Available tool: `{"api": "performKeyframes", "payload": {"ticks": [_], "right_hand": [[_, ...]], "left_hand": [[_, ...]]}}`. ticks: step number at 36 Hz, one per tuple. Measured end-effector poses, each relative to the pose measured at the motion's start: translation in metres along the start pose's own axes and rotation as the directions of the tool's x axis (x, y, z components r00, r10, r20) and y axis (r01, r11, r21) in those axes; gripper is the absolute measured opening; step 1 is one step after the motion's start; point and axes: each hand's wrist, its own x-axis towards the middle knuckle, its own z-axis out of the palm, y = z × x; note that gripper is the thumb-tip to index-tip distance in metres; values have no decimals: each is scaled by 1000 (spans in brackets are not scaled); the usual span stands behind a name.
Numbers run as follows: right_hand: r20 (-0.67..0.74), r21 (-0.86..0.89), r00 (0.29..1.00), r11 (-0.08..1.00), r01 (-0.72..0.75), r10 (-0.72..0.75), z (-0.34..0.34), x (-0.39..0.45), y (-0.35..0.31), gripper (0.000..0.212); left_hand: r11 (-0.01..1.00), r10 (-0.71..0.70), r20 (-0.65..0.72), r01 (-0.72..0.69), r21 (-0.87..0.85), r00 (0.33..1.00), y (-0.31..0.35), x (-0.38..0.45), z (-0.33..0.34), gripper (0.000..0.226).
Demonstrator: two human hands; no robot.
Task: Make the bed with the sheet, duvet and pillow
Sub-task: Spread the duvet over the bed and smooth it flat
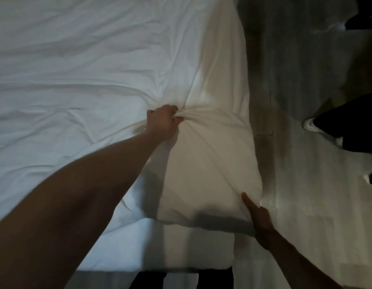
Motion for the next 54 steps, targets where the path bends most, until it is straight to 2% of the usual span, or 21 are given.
{"api": "performKeyframes", "payload": {"ticks": [2, 5, 8, 10, 12, 14, 16, 19, 24, 28, 31, 33, 36, 42, 45, 47, 49, 50, 52, 53, 54], "right_hand": [[-33, -46, 999, 999, 3, -5, -3, 3, -3, 106], [-170, -203, 983, 979, 32, -68, -3, 9, -10, 78], [-278, -346, 950, 937, 38, -142, 1, 11, -16, 76], [-354, -359, 899, 925, 125, -259, 12, 4, -26, 74], [-396, -433, 805, 863, 262, -443, 29, -9, -37, 67], [-320, -546, 715, 738, 397, -622, 55, -24, -46, 61], [-156, -624, 682, 607, 493, -714, 88, -39, -52, 59], [140, -621, 710, 498, 605, -690, 147, -67, -60, 60], [468, -605, 597, 257, 754, -651, 257, -106, -57, 68], [585, -620, 554, 113, 776, -592, 348, -124, -42, 81], [626, -624, 514, 18, 781, -587, 404, -128, -27, 92], [637, -634, 496, -36, 772, -589, 432, -130, -21, 93], [650, -682, 508, -138, 718, -565, 464, -135, -23, 94], [609, -782, 636, -228, 580, -474, 485, -123, -47, 97], [588, -805, 662, -257, 535, -464, 488, -118, -52, 96], [604, -796, 667, -312, 518, -436, 493, -117, -54, 82], [624, -781, 665, -356, 513, -410, 497, -118, -56, 53], [623, -781, 669, -366, 506, -405, 498, -119, -57, 44], [615, -788, 666, -358, 502, -422, 501, -115, -57, 44], [616, -788, 657, -339, 514, -434, 502, -113, -55, 53], [623, -782, 648, -325, 532, -438, 504, -111, -54, 67]], "left_hand": [[1000, -1, 22, 1, -1, 1000, 7, 1, -4, 52], [993, -39, 130, 23, 120, 991, 10, 5, -5, 41], [984, -91, 205, 56, 170, 975, 1, -4, -7, 57], [989, -95, 142, 77, 130, 985, -14, -25, -11, 71], [995, -74, 11, 73, 72, 997, -41, -59, -18, 73], [995, -89, -86, 92, 40, 992, -76, -101, -28, 70], [982, -179, -108, 184, 40, 978, -112, -146, -40, 72], [944, -308, -75, 315, 95, 948, -173, -211, -58, 83], [868, -464, 49, 443, 222, 885, -269, -297, -77, 95], [841, -522, 146, 480, 249, 840, -336, -344, -77, 109], [835, -546, 264, 491, 247, 795, -369, -366, -64, 140], [806, -591, 237, 552, 215, 771, -383, -373, -54, 158], [774, -631, 146, 605, 188, 762, -405, -375, -53, 155], [830, -552, 98, 534, 163, 828, -479, -381, -53, 94], [868, -493, 31, 489, 89, 869, -499, -382, -56, 96], [846, -531, 18, 530, 60, 847, -505, -382, -58, 118], [794, -608, 174, 592, 136, 775, -503, -385, -60, 148], [778, -628, 264, 591, 213, 732, -503, -386, -58, 155], [774, -633, 360, 544, 324, 685, -505, -387, -55, 150], [790, -612, 369, 524, 319, 699, -507, -387, -53, 137], [820, -567, 306, 489, 298, 765, -511, -388, -48, 114]]}}
